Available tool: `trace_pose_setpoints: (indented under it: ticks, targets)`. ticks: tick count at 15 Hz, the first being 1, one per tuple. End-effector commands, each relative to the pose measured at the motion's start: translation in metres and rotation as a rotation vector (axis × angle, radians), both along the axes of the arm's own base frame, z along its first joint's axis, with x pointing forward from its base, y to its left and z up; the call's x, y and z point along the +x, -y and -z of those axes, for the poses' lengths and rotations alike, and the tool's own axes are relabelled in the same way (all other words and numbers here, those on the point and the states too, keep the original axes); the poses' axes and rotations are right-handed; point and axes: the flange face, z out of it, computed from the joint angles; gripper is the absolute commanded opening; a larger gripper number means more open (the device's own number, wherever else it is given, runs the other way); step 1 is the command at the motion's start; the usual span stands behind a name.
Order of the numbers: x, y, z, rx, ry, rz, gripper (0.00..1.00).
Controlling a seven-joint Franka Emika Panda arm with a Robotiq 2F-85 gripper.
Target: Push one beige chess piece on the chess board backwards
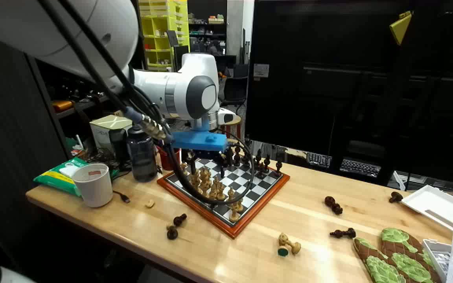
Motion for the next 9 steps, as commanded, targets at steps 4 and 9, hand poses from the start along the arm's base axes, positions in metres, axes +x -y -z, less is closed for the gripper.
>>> trace_pose_setpoints:
  ticks: [4, 9]
  targets:
    - [0.0003, -0.0001, -0.0007, 0.000, 0.000, 0.000, 1.00]
    - [0.0026, -0.0044, -0.0056, -0.001, -0.010, -0.014, 1.00]
